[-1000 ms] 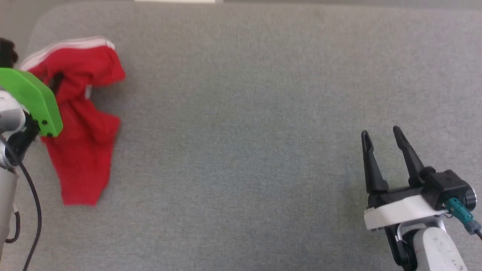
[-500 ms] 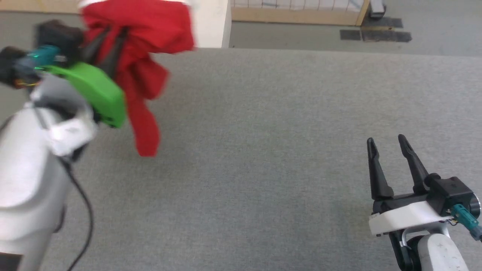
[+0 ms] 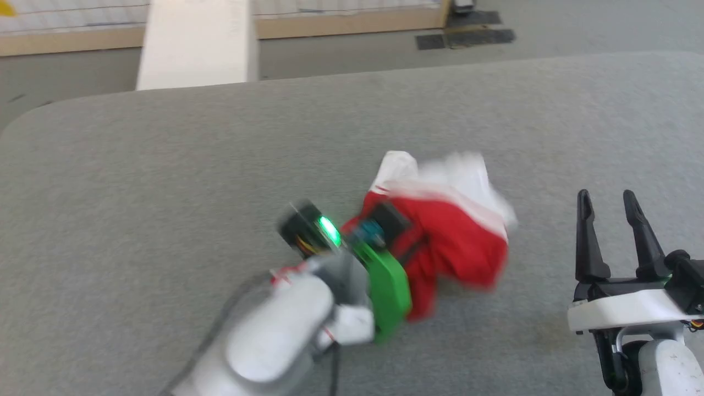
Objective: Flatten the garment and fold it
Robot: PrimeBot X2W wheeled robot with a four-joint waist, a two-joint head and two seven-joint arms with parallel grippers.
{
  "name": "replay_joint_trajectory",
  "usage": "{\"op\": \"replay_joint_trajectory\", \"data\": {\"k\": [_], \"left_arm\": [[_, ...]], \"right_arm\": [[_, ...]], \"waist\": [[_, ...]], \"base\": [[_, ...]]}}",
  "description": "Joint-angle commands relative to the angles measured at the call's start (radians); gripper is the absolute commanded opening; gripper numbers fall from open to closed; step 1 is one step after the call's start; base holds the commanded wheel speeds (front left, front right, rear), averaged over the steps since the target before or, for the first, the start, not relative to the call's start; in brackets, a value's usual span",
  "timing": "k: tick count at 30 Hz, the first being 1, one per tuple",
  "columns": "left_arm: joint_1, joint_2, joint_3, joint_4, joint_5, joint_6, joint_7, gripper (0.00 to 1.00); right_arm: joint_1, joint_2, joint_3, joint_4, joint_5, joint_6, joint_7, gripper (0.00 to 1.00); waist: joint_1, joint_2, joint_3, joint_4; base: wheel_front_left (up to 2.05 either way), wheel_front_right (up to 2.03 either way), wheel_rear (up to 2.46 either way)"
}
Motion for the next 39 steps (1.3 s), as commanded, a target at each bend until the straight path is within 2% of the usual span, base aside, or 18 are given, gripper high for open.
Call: {"op": "replay_joint_trajectory", "data": {"k": [1,2,3,7,11,17,18,28,34,39], "left_arm": [[0.009,-0.013,-0.022,0.037,-0.010,-0.005,-0.014,0.00],[0.012,-0.023,-0.042,0.063,-0.014,-0.005,-0.021,0.62],[0.014,-0.033,-0.060,0.091,-0.018,-0.006,-0.032,1.00],[0.012,-0.060,-0.110,0.159,-0.027,-0.007,-0.084,1.00],[-0.005,-0.063,-0.138,0.175,-0.043,-0.007,-0.147,1.00],[-0.029,-0.046,-0.091,0.141,-0.079,0.000,-0.265,1.00],[-0.030,-0.011,-0.037,0.124,-0.090,0.032,-0.317,1.00],[0.101,0.130,0.161,0.064,-0.146,0.183,-0.445,1.00],[0.264,0.154,0.258,-0.027,-0.137,0.238,-0.462,1.00],[0.395,0.124,0.333,-0.096,-0.080,0.248,-0.462,1.00]], "right_arm": [[-0.008,0.001,0.000,-0.004,0.005,-0.002,-0.006,1.00],[-0.008,0.001,0.001,-0.002,0.006,-0.002,-0.006,1.00],[-0.008,0.001,0.000,0.000,0.007,-0.002,-0.006,1.00],[-0.002,0.001,-0.005,0.006,0.008,-0.002,-0.006,1.00],[0.010,0.001,-0.008,0.025,0.002,-0.002,-0.006,1.00],[0.036,0.001,-0.009,0.054,-0.017,-0.002,-0.006,1.00],[0.051,0.001,-0.011,0.064,-0.026,-0.002,-0.006,1.00],[0.095,0.001,-0.002,0.071,-0.035,-0.002,0.005,1.00],[0.118,0.001,0.007,0.067,-0.034,-0.002,0.015,1.00],[0.134,0.001,0.016,0.073,-0.028,-0.002,0.015,1.00]], "waist": [[0.0001,0.0029,0.019,-0.054],[0.0001,0.0029,0.019,-0.060],[0.0001,0.0029,0.020,-0.065],[0.0001,0.0029,0.016,-0.067],[0.0001,0.0029,-0.009,-0.047],[0.0001,0.0029,-0.067,0.001],[0.0001,0.0029,-0.096,0.028],[0.0001,0.0029,-0.135,0.091],[0.0001,0.0029,-0.143,0.111],[0.0001,0.0029,-0.147,0.118]], "base": [[0.00,0.00,0.00],[0.00,0.00,0.00],[0.00,0.00,0.00],[0.00,0.00,0.00],[0.00,0.00,0.00],[0.00,0.00,0.00],[0.00,0.00,0.00],[0.00,0.00,0.00],[0.00,0.00,0.00],[0.00,0.00,0.00]]}}
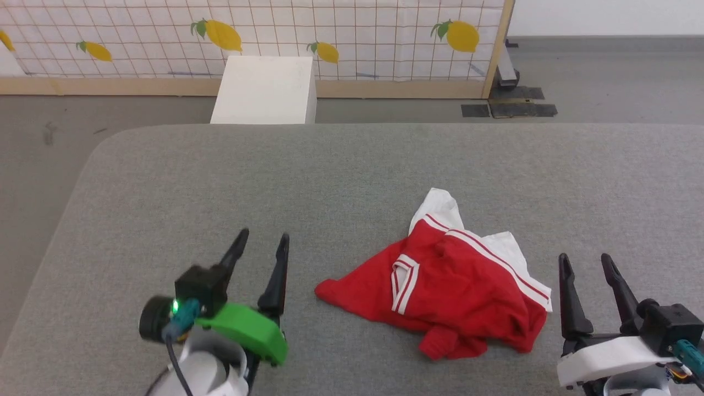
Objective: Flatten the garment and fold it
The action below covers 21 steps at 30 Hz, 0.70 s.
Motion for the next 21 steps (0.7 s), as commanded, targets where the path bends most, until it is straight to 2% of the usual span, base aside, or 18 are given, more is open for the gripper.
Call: {"op": "replay_joint_trajectory", "data": {"k": [1,8,16,21], "left_arm": [[0.037,-0.015,0.014,-0.013,0.020,0.004,-0.007,1.00],[0.115,-0.063,0.062,-0.036,0.095,-0.048,-0.008,1.00],[0.087,-0.063,0.057,0.007,0.139,-0.117,-0.007,1.00],[-0.032,-0.041,0.007,0.027,0.151,-0.184,0.102,1.00]], "right_arm": [[0.013,0.001,0.004,0.001,0.002,-0.002,0.001,1.00],[0.011,0.001,0.005,-0.002,0.009,-0.002,-0.002,1.00],[-0.001,0.001,0.018,0.000,0.024,-0.002,-0.006,1.00],[-0.019,0.001,0.024,-0.013,0.024,-0.002,-0.007,1.00]], "waist": [[0.0000,0.0030,-0.001,0.002],[0.0000,0.0030,0.004,0.001],[0.0000,0.0030,0.021,-0.031],[0.0000,0.0030,0.067,-0.066]], "base": [[0.00,0.00,0.00],[0.00,0.00,0.00],[0.00,0.00,0.00],[0.00,0.00,0.00]]}}
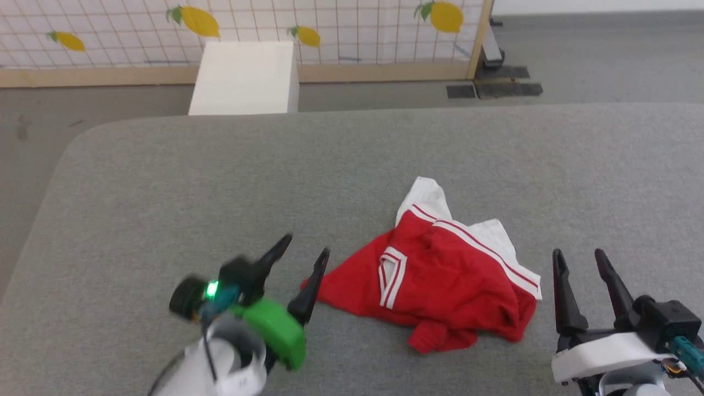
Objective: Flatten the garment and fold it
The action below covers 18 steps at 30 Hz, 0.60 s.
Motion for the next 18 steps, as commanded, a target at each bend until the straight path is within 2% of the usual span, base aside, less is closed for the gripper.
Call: {"op": "replay_joint_trajectory", "data": {"k": [1,4,8,10,15,18], "left_arm": [[-0.068,0.009,-0.010,0.003,0.013,-0.018,0.046,1.00],[-0.182,0.021,-0.052,0.024,0.001,-0.047,0.178,1.00],[-0.355,0.030,-0.110,0.061,-0.072,-0.065,0.360,1.00],[-0.446,0.044,-0.163,0.085,-0.132,-0.067,0.467,1.00],[-0.652,0.127,-0.327,0.151,-0.317,-0.068,0.750,1.00],[-0.739,0.164,-0.364,0.186,-0.418,-0.068,0.845,1.00]], "right_arm": [[-0.023,0.001,0.004,-0.009,0.002,-0.002,-0.005,1.00],[-0.044,0.001,0.015,-0.017,0.004,-0.002,-0.005,1.00],[-0.074,0.001,0.039,-0.034,0.011,-0.002,-0.006,1.00],[-0.088,0.001,0.052,-0.042,0.014,-0.002,-0.007,1.00],[-0.121,0.001,0.087,-0.055,0.032,-0.002,-0.011,1.00],[-0.134,0.001,0.102,-0.058,0.049,-0.002,-0.013,1.00]], "waist": [[0.0000,0.0030,0.044,-0.035],[0.0000,0.0030,0.084,-0.068],[0.0000,0.0030,0.141,-0.122],[0.0000,0.0030,0.163,-0.153],[0.0000,0.0030,0.208,-0.241],[0.0000,0.0030,0.230,-0.286]], "base": [[0.00,0.00,0.00],[0.00,0.00,0.00],[0.00,0.00,0.00],[0.00,0.00,0.00],[0.00,0.00,0.00],[0.00,0.00,0.00]]}}
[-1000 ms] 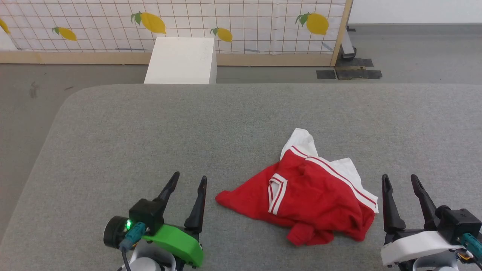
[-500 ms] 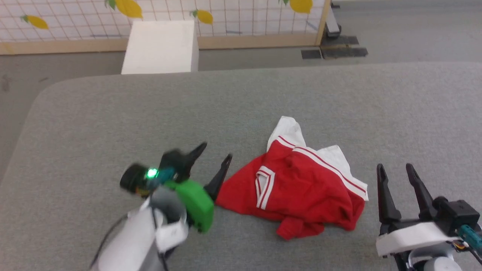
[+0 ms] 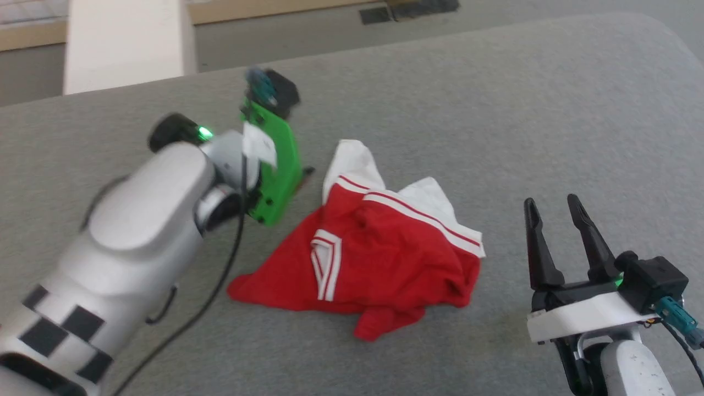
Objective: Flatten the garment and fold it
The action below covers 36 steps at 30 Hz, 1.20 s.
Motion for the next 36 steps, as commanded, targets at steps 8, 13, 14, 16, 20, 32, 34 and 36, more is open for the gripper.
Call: {"op": "replay_joint_trajectory", "data": {"k": [8,13,14,16,20,32,34,36], "left_arm": [[-0.139,0.014,-0.045,0.118,-0.139,-0.003,0.114,1.00],[-0.176,0.009,-0.073,0.166,-0.151,-0.003,0.125,1.00],[-0.180,0.009,-0.080,0.180,-0.147,-0.003,0.121,1.00],[-0.180,0.006,-0.092,0.202,-0.147,-0.003,0.111,1.00],[-0.163,-0.003,-0.109,0.225,-0.175,-0.003,0.091,1.00],[-0.164,0.015,-0.100,0.239,-0.218,-0.003,-0.101,0.00],[-0.159,0.026,-0.079,0.253,-0.216,-0.003,-0.172,0.00],[-0.147,0.039,-0.052,0.267,-0.222,-0.002,-0.240,0.00]], "right_arm": [[-0.027,0.001,0.028,0.013,0.044,-0.002,-0.013,1.00],[-0.036,0.001,0.037,0.003,0.054,-0.002,-0.013,1.00],[-0.037,0.001,0.038,0.000,0.055,-0.002,-0.013,1.00],[-0.038,0.001,0.040,-0.003,0.058,-0.002,-0.013,1.00],[-0.040,0.001,0.038,-0.008,0.064,-0.002,-0.013,1.00],[-0.041,0.001,0.006,-0.012,0.039,-0.002,-0.013,1.00],[-0.034,0.001,-0.004,-0.012,0.027,-0.002,-0.013,1.00],[-0.027,0.001,-0.015,-0.011,0.013,-0.002,-0.013,1.00]], "waist": [[0.0000,0.0030,0.121,-0.173],[0.0000,0.0030,0.142,-0.194],[0.0000,0.0030,0.146,-0.197],[0.0000,0.0030,0.151,-0.199],[0.0000,0.0030,0.162,-0.196],[0.0000,0.0030,0.134,-0.113],[0.0000,0.0030,0.111,-0.088],[0.0000,0.0030,0.085,-0.062]], "base": [[0.00,0.00,0.00],[0.00,0.00,0.00],[0.00,0.00,0.00],[0.00,0.00,0.00],[0.00,0.00,0.00],[0.00,0.00,0.00],[0.00,0.00,0.00],[0.00,0.00,0.00]]}}
